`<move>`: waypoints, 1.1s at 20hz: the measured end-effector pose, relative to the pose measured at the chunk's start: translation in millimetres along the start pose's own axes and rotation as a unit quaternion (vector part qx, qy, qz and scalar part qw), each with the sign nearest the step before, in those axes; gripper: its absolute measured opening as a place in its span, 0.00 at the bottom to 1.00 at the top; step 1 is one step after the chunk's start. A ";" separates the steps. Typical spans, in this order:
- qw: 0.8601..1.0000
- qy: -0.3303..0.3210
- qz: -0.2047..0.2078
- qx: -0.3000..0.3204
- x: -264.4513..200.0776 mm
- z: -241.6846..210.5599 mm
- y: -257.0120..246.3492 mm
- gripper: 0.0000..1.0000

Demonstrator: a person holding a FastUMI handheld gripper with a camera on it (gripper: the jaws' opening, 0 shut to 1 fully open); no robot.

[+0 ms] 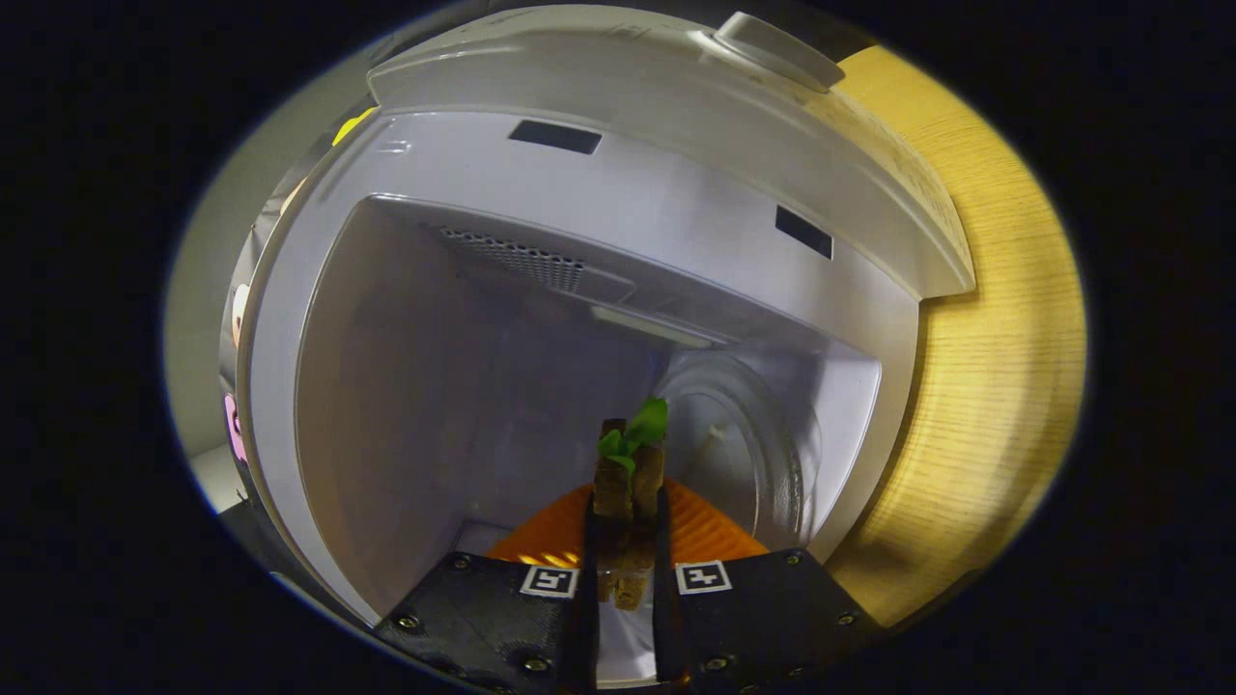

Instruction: Open the microwave, put the food inside, and close the microwave door.

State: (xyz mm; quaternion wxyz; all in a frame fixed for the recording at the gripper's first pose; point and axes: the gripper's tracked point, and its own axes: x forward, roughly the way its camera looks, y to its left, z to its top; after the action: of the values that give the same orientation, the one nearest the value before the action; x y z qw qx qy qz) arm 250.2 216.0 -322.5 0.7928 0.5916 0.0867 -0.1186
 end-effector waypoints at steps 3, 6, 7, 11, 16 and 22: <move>0.998 0.013 -0.010 -0.059 0.0 -0.5 -5.6 0.35; 0.997 0.023 -0.015 -0.068 -7.7 4.9 -6.3 0.41; 0.997 0.025 -0.015 -0.068 -9.9 7.6 -8.4 0.54; 0.994 0.020 -0.011 -0.103 -25.7 23.3 -5.0 0.87; 0.988 0.052 -0.022 -0.145 -59.4 32.9 -19.0 0.87; 0.973 0.091 0.011 -0.213 -119.8 36.2 -11.1 0.87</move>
State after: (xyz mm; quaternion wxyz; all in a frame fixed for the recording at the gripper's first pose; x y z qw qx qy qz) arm 132.3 188.6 -289.1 0.8908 0.4180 0.1751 -0.0340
